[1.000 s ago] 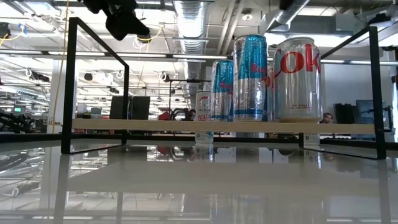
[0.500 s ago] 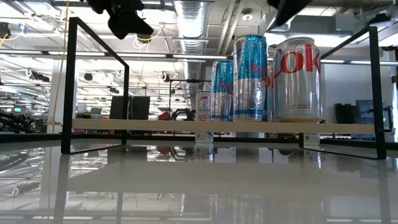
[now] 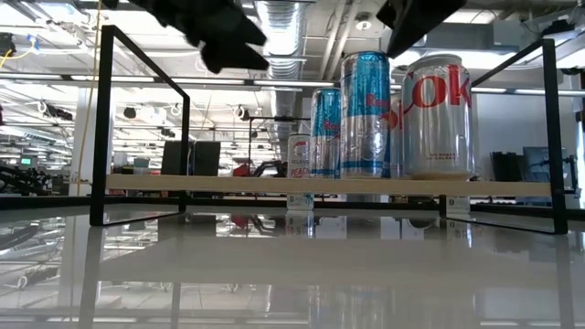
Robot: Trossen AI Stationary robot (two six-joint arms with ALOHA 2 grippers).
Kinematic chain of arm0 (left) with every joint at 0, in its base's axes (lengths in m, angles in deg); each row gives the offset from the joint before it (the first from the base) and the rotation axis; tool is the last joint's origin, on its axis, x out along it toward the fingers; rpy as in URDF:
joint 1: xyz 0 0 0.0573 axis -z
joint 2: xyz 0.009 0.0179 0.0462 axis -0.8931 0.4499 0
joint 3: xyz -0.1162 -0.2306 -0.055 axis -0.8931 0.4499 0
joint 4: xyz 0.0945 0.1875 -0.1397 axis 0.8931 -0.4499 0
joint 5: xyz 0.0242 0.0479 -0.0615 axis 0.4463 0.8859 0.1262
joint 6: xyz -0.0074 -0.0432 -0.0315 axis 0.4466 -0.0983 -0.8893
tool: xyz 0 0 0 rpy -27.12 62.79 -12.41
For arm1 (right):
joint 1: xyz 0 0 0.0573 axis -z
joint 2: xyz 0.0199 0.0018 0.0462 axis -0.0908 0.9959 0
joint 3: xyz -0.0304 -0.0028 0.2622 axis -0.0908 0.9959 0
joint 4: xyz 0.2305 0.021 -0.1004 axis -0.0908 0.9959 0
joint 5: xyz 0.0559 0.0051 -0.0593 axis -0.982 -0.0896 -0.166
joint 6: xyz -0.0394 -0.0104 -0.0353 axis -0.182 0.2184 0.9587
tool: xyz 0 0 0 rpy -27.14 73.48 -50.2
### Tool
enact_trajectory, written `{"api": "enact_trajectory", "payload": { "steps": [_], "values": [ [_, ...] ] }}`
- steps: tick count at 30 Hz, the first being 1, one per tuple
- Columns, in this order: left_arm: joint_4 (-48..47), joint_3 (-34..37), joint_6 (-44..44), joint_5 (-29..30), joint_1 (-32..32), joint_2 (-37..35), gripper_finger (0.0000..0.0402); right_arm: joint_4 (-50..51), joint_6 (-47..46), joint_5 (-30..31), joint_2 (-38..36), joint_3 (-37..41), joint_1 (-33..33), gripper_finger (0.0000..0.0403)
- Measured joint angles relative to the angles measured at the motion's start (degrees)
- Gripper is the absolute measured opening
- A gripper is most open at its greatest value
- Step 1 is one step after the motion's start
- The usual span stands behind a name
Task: Place canned beverage on shelf
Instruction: Adjust the blue soda cans
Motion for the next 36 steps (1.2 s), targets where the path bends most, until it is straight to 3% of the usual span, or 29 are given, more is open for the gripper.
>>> {"api": "enact_trajectory", "payload": {
  "steps": [5, 14, 29, 36],
  "values": [
    [6.3, 0.0, 0.1, 5.2, -4.7, 5.1, 0.0288, 0.1, 0.0, -1.0, 0.0, 0.0, 0.6, 0.0023],
    [12.6, 0.0, 3.6, 3.9, -10.7, 15.1, 0.0267, 0.3, 0.2, -1.1, 0.0, 0.0, 0.1, 0.0019],
    [22.9, -1.1, 4.4, 3.5, -13.2, 24.1, 0.0068, 1.1, 0.2, -1.1, 0.0, 0.0, 0.2, 0.0025],
    [23.0, -3.8, 4.1, 2.6, -13.0, 27.7, 0.0008, 1.1, 0.8, -1.1, 0.0, 0.0, 0.5, 0.0021]
  ]
}}
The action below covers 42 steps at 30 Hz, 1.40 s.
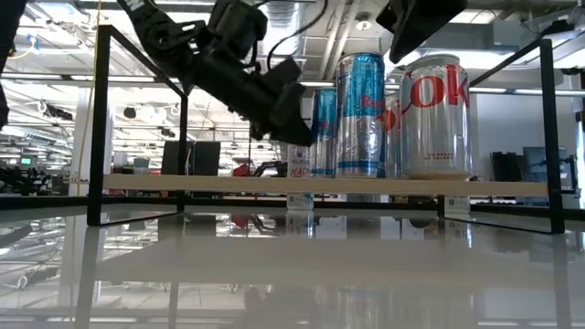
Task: Place canned beverage on shelf
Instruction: Adjust the blue soda cans
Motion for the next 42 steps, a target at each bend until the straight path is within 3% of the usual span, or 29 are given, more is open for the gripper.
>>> {"api": "enact_trajectory", "payload": {
  "steps": [22, 42],
  "values": [
    [2.2, -0.7, 0.3, -2.8, 1.5, 0.4, 0.0, -3.4, 2.3, -1.1, 0.0, 0.0, 0.4, 0.0023],
    [1.1, -0.6, 0.4, -2.6, 1.4, 0.3, 0.0, 0.9, 1.7, -1.1, 0.0, 0.0, 3.2, 0.0023]
  ]
}}
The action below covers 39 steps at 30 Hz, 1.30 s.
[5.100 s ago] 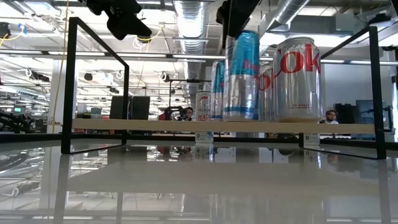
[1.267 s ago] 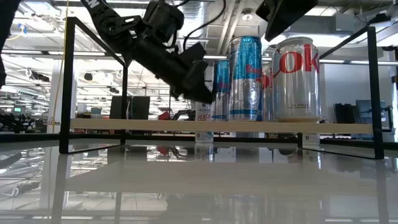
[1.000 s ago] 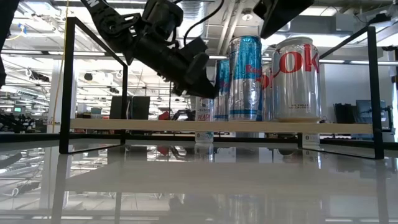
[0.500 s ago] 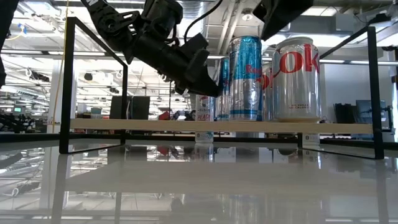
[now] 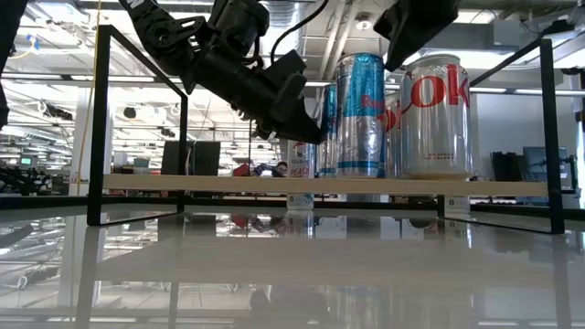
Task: Place canned beverage on shelf
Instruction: Adjust the blue soda cans
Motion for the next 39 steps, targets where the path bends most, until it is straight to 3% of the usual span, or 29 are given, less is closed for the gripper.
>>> {"api": "enact_trajectory", "payload": {
  "steps": [39],
  "values": [
    [-0.9, 0.0, -0.2, 0.0, 0.0, 0.0, 0.0, -1.4, 0.9, -1.2, 1.3, 0.0, 2.0, 0.0023]
  ]
}}
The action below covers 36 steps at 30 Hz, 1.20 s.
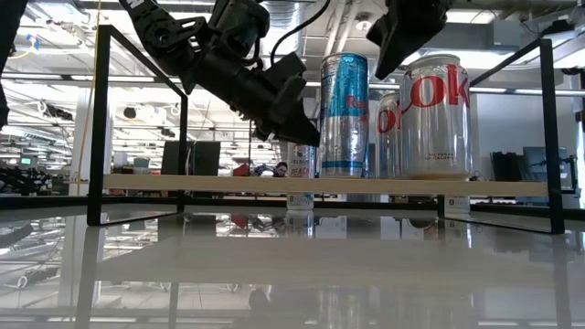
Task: Place canned beverage on shelf
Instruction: Adjust the blue soda cans
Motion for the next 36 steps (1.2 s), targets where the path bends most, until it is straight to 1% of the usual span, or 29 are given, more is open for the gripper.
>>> {"api": "enact_trajectory", "payload": {
  "steps": [6, 14, 20, 23, 27, 32, 36],
  "values": [
    [-2.6, 0.0, 0.0, -0.3, 0.0, 0.0, 0.0, 2.1, -1.4, 0.0, -2.1, -0.8, -1.2, 0.0023],
    [-4.9, 0.0, 0.2, -0.1, 1.4, -1.0, 0.0, 3.1, -4.9, -0.2, -3.5, -1.1, -6.3, 0.0023],
    [-12.1, 0.0, 0.1, 0.7, 3.4, -5.9, 0.0, 3.7, -6.5, -0.2, -1.9, -0.7, -9.6, 0.0023],
    [-14.8, 0.0, -0.1, 1.2, 4.9, -8.2, 0.0, 3.2, -6.8, -0.2, -1.3, -0.1, -9.9, 0.0023],
    [-16.3, 0.0, -1.2, 1.3, 7.1, -9.4, 0.0, 3.4, -8.4, -0.2, -1.4, 1.0, -9.6, 0.0023],
    [-16.0, 0.0, -1.3, 1.1, 9.7, -9.4, 0.0, 4.7, -8.5, -0.2, -1.4, 1.8, -8.3, 0.0022],
    [-15.2, 0.0, -1.1, 2.9, 10.7, -9.4, 0.0, 4.9, -8.5, -0.2, -1.4, 1.9, -7.2, 0.0023]
  ]
}}
